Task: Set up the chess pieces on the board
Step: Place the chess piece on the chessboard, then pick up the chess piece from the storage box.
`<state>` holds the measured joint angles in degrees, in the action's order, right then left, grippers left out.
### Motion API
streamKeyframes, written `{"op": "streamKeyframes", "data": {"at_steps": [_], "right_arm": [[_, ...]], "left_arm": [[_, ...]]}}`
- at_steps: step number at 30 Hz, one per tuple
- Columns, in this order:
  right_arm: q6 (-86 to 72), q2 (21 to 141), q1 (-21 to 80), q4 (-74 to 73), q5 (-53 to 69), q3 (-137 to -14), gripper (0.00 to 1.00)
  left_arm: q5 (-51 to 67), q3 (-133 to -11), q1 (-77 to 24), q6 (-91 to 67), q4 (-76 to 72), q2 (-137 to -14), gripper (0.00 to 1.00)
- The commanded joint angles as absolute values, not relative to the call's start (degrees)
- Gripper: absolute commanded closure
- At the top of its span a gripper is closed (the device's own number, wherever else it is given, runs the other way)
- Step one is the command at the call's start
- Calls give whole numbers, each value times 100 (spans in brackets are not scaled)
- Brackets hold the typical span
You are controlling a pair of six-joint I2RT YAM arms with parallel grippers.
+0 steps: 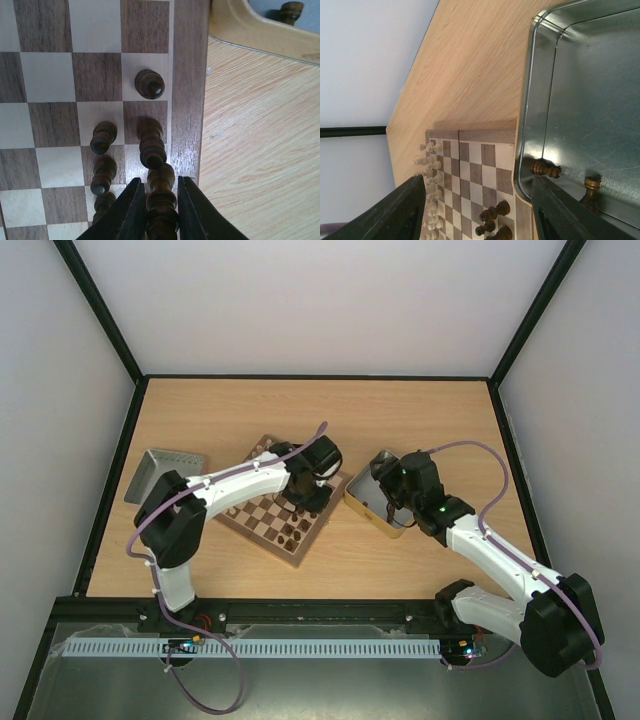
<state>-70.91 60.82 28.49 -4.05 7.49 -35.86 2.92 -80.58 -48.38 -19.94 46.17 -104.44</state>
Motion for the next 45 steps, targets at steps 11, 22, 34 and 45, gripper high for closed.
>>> {"op": "streamKeyframes", "data": {"at_steps": [11, 22, 34, 45], "right_arm": [[-7049, 6001, 2839, -466, 559, -3551, 42], [-7051, 5994, 2839, -466, 566, -3555, 42], [-6004, 5913, 2839, -1429, -10, -3783, 41], [-4289, 7367, 2838, -3006, -313, -4498, 57]], "left_arm": [[36, -8154, -4876, -1927, 4623, -10775, 77], [207, -8151, -4869, -1925, 4614, -10699, 65], [218, -8210, -4824, -1938, 4696, -10033, 44], [481, -7323, -3982, -2719, 3201, -8642, 39]]}}
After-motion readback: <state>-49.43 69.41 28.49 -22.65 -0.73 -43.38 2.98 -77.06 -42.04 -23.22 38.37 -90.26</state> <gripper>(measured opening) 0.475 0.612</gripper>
